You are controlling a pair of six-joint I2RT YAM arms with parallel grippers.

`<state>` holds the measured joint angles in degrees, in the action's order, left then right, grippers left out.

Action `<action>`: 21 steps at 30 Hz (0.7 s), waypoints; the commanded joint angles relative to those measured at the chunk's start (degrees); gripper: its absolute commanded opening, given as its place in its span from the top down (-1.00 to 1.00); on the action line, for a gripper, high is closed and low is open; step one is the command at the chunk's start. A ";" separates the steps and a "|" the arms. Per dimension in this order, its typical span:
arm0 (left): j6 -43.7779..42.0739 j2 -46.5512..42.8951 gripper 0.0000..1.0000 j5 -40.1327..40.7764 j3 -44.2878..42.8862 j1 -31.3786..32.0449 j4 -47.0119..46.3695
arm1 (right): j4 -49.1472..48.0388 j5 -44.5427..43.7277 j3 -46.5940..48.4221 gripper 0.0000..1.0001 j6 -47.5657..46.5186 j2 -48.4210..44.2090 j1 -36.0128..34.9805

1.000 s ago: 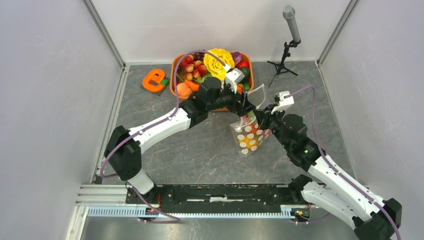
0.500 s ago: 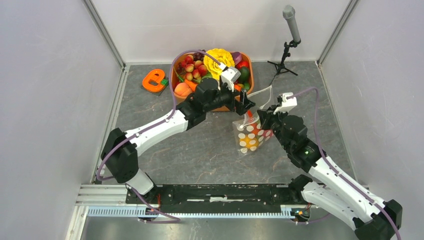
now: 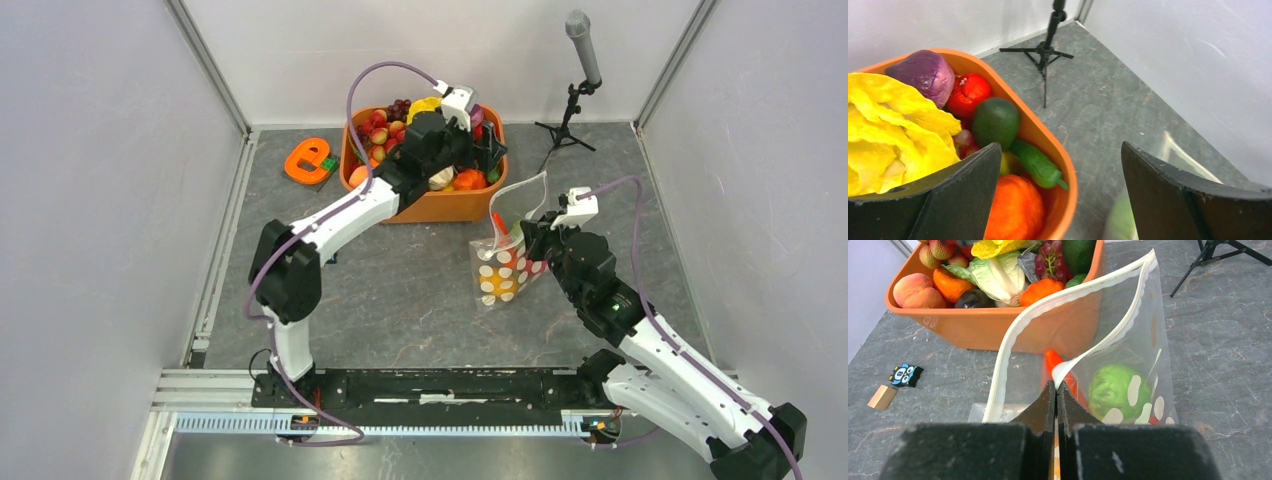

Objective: Place the food in the zip-top bag and seal the zipper
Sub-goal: Pick up the fake fruit from the bin.

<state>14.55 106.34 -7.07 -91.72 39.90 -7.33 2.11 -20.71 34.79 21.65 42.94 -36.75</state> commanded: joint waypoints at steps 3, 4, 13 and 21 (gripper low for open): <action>-1.29 8.52 -0.76 1.19 -8.10 -1.26 0.03 | 0.87 -2.22 0.38 0.98 -0.44 -1.58 -0.19; -1.36 9.37 -0.75 1.22 -8.85 -1.47 0.07 | 1.16 -2.30 0.40 0.97 -0.56 -1.68 -0.25; -3.10 16.30 -0.43 6.25 -12.93 -2.53 -4.02 | 1.58 -2.63 -0.24 0.96 -0.55 -2.39 -0.25; -6.34 20.47 -0.49 8.98 -16.14 -2.54 -2.26 | 2.02 -2.93 -0.07 0.95 -0.80 -2.30 -0.22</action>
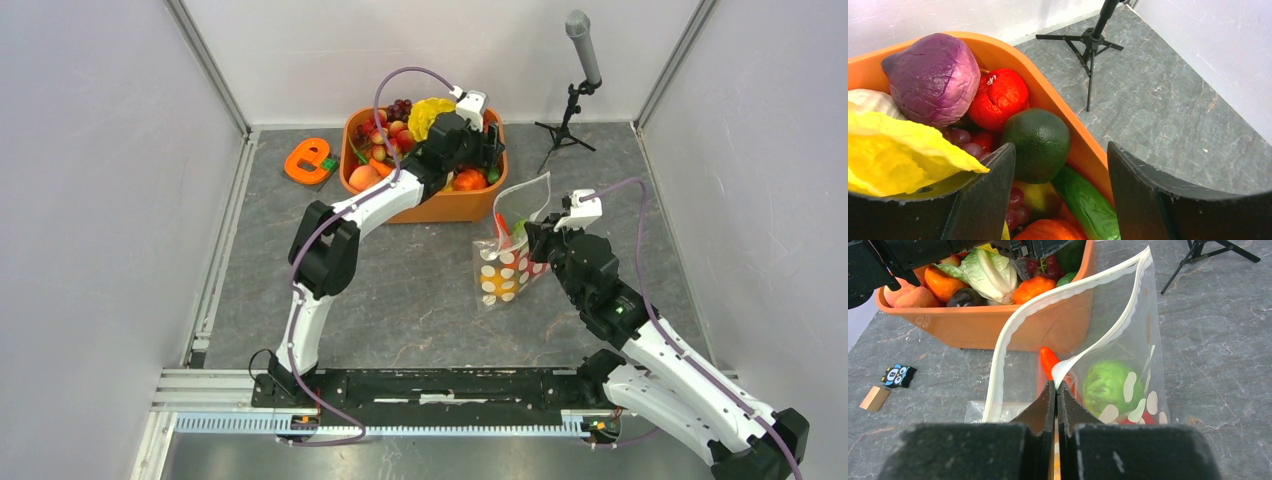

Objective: Place the food in the zip-top bag and seal the zipper
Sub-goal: Pick up the fake fruit from the bin.

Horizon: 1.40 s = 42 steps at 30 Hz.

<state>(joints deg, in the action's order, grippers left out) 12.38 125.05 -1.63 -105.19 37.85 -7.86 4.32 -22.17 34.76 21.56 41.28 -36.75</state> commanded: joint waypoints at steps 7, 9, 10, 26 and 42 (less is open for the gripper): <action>-9.00 4.18 -0.48 6.24 -5.85 -0.41 2.77 | -0.44 -1.13 0.02 0.95 -0.61 0.16 -0.25; -9.58 5.37 -0.47 7.41 -7.45 -0.49 5.32 | -0.62 -0.93 -0.04 0.95 -0.58 0.31 -0.25; -9.94 5.69 -0.46 7.02 -7.81 -0.49 5.96 | -0.71 -0.87 -0.05 0.95 -0.63 0.42 -0.23; -9.38 9.24 -0.12 -0.37 -13.45 -0.48 11.53 | -0.94 -0.07 -0.03 0.95 -0.47 1.50 -0.24; -4.68 -11.32 0.33 -4.53 9.30 -0.48 -3.51 | -2.10 0.96 -0.50 0.95 0.38 1.92 -0.21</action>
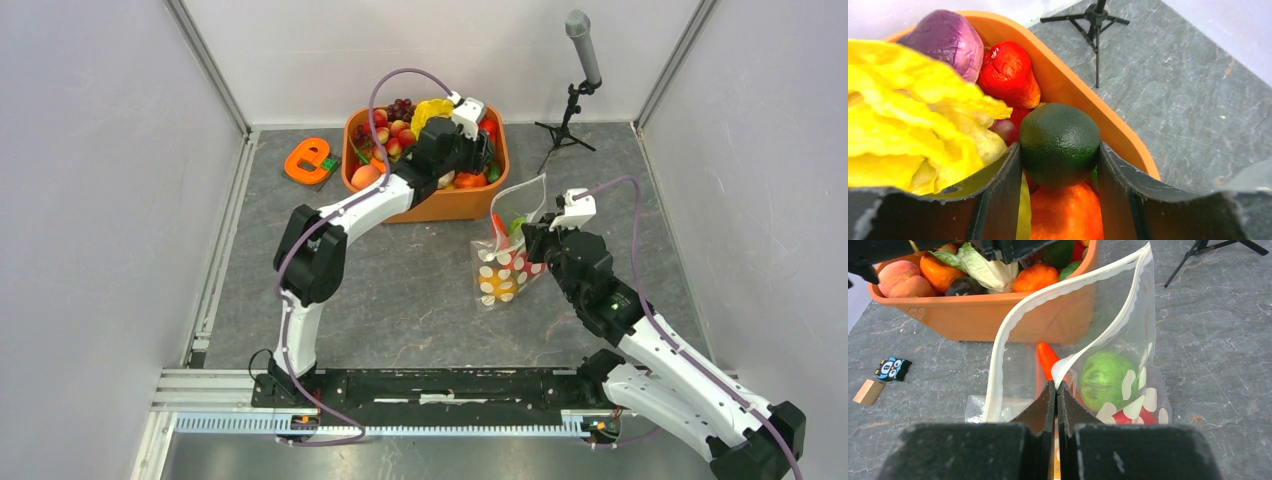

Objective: Place the food in the zip-top bag and seal the zipper
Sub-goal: Pick up the fake fruit from the bin, then place the fake fruit in the zipper food storage bag.

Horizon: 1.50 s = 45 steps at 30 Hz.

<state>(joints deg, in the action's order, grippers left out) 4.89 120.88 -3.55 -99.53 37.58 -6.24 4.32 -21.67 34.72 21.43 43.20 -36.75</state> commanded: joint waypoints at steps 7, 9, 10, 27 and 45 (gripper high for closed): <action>5.85 -17.36 0.32 -5.24 16.29 -0.23 -12.48 | -2.72 0.58 -0.62 0.95 1.06 0.45 -0.25; 6.01 -20.09 0.32 -7.09 17.61 -0.23 -11.04 | -3.19 1.33 -0.37 0.95 1.10 0.98 -0.22; 6.31 -21.81 0.32 -8.28 19.02 -0.23 -11.26 | -3.26 1.64 -0.20 0.95 1.08 1.33 -0.23; 20.58 -32.56 0.25 -28.90 35.18 1.27 -25.04 | -5.67 3.74 0.27 0.97 2.18 2.33 -0.25; 13.75 -29.15 0.17 -15.20 32.27 5.72 -15.22 | -9.31 9.27 0.41 0.96 0.00 -1.42 -0.25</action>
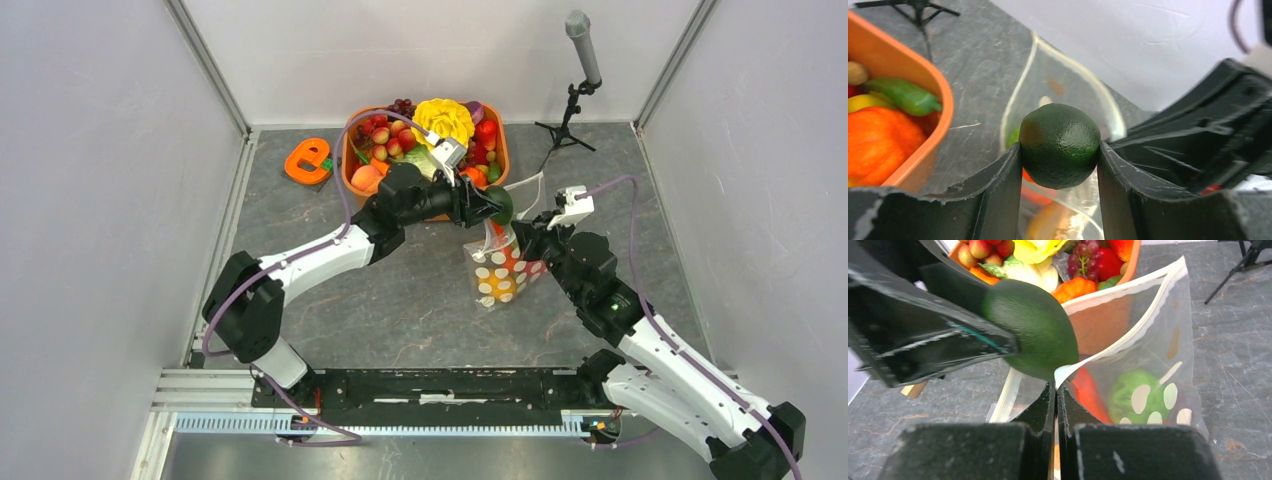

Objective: Place the food in the zip-top bag and seal the zipper
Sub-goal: Place the fake fruit in the zipper food storage bag, then pick up the fake fruit from the bin.

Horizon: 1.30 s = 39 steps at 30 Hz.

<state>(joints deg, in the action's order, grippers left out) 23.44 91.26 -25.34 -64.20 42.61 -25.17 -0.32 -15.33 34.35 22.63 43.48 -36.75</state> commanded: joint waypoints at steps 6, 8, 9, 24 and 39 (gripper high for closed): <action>-5.00 1.32 -0.03 5.61 -4.73 1.46 4.40 | -5.06 6.42 1.60 0.96 -2.87 -0.95 -0.25; -5.12 1.44 -0.09 4.07 -5.35 1.75 4.65 | -5.37 7.01 1.51 0.96 -2.93 -0.93 -0.25; -5.16 1.43 -0.15 3.40 -5.53 1.86 4.69 | -5.46 7.07 1.45 0.97 -2.81 -0.80 -0.25; -11.47 -5.67 -0.94 13.57 -3.39 1.60 10.70 | -3.36 0.94 0.46 0.96 -2.06 -1.82 -0.25; -4.81 -14.25 -1.00 25.11 2.73 -10.43 16.73 | -3.65 1.00 0.43 0.96 -2.49 -0.81 -0.25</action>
<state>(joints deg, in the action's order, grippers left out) 14.48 79.05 -4.05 -62.26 36.84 -11.57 -2.11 -13.61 34.35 20.73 42.76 -36.75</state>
